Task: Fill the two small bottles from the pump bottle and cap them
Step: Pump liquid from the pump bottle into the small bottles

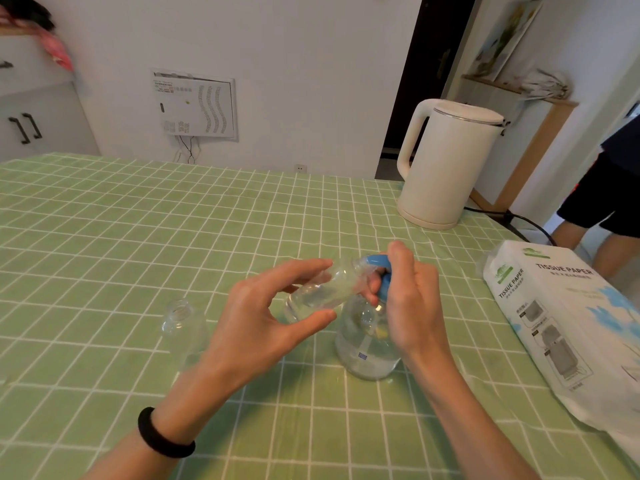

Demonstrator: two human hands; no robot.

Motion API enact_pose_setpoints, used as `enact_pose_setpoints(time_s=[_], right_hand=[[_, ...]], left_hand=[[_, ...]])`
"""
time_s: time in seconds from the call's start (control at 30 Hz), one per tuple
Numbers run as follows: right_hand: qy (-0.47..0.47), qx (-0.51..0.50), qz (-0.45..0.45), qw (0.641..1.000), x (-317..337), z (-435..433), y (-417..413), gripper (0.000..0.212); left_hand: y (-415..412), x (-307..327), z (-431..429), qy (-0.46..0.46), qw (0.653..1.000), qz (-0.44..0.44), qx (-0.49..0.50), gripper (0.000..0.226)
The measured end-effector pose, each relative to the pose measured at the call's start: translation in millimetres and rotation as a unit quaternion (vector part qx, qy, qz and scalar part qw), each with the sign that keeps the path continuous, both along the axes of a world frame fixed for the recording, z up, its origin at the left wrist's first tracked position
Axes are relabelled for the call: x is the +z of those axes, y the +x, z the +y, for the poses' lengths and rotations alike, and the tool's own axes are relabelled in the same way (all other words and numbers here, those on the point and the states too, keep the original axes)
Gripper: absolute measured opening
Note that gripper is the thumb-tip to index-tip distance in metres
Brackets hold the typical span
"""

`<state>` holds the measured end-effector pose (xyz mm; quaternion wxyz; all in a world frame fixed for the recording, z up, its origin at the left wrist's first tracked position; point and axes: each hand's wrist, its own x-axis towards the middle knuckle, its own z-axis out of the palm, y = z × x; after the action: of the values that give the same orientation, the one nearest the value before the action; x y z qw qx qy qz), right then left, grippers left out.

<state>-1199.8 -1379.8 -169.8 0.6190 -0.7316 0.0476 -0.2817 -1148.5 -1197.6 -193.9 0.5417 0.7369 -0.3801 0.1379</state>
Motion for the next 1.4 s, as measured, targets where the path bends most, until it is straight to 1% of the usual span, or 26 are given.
enact_pose_setpoints(time_s=[0.2,0.37,0.6,0.8,0.9,1.17,1.27,1.4], right_hand=[[-0.019,0.014,-0.008,1.000,-0.1,-2.5,1.0,0.055],[-0.042,0.001,-0.001,0.999,-0.9,-4.2,0.0,0.051],[-0.013,-0.005,0.005,1.000,-2.8,-1.4,1.0,0.063],[-0.017,0.003,0.008,1.000,-0.2,-3.3,1.6,0.052],[-0.025,0.005,0.006,1.000,-0.5,-3.7,0.2,0.050],[-0.012,-0.003,0.010,1.000,-2.1,-1.6,0.8,0.063],[-0.009,0.007,0.003,1.000,-1.6,-2.6,1.5,0.056],[-0.032,0.003,0.000,0.999,-0.7,-5.0,0.8,0.049]], left_hand=[[1.2,-1.0,2.4,-0.003,1.000,0.005,0.006,0.060],[1.3,-3.2,2.8,0.004,1.000,0.012,-0.001,0.060],[5.0,-6.1,5.1,-0.008,1.000,0.016,0.000,0.059],[5.5,-6.5,3.8,-0.015,1.000,0.010,-0.006,0.058],[5.6,-6.8,4.1,-0.013,1.000,0.003,-0.006,0.057],[6.2,-6.5,4.0,-0.017,1.000,0.001,-0.003,0.057],[6.6,-6.1,4.4,-0.018,1.000,0.001,-0.003,0.058],[6.4,-7.0,4.4,-0.015,1.000,-0.004,-0.008,0.058]])
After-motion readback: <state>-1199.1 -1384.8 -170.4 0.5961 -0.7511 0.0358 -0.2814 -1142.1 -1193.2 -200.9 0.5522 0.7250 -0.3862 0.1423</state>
